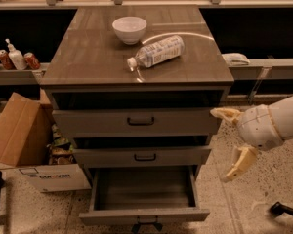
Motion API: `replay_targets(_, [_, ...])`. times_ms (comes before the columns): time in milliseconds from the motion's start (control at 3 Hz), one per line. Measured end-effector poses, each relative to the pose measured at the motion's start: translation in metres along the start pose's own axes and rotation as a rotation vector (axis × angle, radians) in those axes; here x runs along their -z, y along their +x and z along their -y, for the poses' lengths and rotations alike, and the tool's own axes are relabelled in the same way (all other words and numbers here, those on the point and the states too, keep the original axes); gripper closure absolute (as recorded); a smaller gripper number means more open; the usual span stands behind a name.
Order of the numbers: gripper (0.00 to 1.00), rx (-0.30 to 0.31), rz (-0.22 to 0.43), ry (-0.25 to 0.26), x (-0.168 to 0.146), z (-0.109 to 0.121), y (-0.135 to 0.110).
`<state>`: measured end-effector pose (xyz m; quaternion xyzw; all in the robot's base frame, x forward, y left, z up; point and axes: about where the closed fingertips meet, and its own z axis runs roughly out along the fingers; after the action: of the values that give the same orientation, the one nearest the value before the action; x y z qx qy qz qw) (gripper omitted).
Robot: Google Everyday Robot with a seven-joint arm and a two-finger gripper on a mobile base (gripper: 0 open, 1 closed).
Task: Close bottom drawer
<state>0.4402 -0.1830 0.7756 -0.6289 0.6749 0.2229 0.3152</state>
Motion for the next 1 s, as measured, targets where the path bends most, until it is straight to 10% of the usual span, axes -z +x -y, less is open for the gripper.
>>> replay_targets(333, [0.0, -0.031, 0.031, -0.089, -0.064, -0.005, 0.042])
replay_targets(1000, [0.0, -0.021, -0.028, -0.112, -0.091, -0.013, 0.055])
